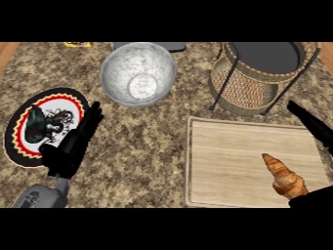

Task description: Pick the croissant from the tray and place it in the tiered basket

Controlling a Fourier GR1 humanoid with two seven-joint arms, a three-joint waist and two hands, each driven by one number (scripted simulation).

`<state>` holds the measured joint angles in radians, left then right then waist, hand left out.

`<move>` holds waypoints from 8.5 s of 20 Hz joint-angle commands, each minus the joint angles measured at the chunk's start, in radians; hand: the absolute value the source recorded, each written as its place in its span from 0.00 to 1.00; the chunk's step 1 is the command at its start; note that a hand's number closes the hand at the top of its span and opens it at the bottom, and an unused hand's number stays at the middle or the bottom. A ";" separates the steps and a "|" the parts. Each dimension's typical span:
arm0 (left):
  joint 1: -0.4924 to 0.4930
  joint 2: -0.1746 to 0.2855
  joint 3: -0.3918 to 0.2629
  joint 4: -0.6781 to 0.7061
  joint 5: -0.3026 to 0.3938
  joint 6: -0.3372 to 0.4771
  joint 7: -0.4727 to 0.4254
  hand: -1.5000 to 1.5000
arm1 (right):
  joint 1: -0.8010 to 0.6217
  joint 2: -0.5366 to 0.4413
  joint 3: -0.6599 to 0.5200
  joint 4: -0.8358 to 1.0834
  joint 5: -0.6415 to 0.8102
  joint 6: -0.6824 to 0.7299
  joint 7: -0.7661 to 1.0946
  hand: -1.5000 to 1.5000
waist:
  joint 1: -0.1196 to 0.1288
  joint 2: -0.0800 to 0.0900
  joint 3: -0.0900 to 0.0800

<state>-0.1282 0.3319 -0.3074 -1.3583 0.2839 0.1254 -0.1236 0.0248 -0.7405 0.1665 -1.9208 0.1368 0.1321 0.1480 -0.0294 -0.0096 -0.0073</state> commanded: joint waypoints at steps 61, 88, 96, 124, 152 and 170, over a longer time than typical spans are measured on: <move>0.020 -0.148 0.203 -0.067 -0.181 -0.193 0.099 0.50 | 0.141 0.263 0.044 0.221 0.741 0.131 0.030 1.00 | 0.029 0.009 0.008; -0.005 -0.180 0.222 0.005 -0.236 -0.207 0.043 0.50 | -0.325 -0.077 -0.662 1.070 0.332 0.184 -0.623 1.00 | 0.042 0.010 0.009; 0.046 -0.184 0.224 -0.022 -0.223 -0.237 0.032 0.50 | -0.567 -0.164 -0.644 1.035 0.278 0.320 -0.510 1.00 | 0.045 0.010 0.007; 0.027 -0.219 0.223 -0.044 -0.262 -0.229 0.082 0.50 | -1.237 0.242 -0.365 1.265 0.368 0.174 0.021 1.00 | 0.059 0.015 0.007; -0.007 -0.221 0.259 -0.016 -0.263 -0.241 0.079 0.50 | -1.259 0.278 -0.604 1.410 0.155 -0.016 0.173 0.00 | 0.037 0.011 0.007; 0.013 -0.220 0.259 0.013 -0.274 -0.261 0.013 0.50 | -0.941 -0.207 -0.913 1.487 -0.032 0.052 -0.147 0.00 | 0.031 0.017 0.009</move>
<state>-0.1132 0.1097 -0.0455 -1.3525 0.0103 -0.1227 -0.0979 -1.0238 -0.8632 -0.6922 -0.4686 0.1501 0.0985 0.0927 0.0049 0.0065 0.0017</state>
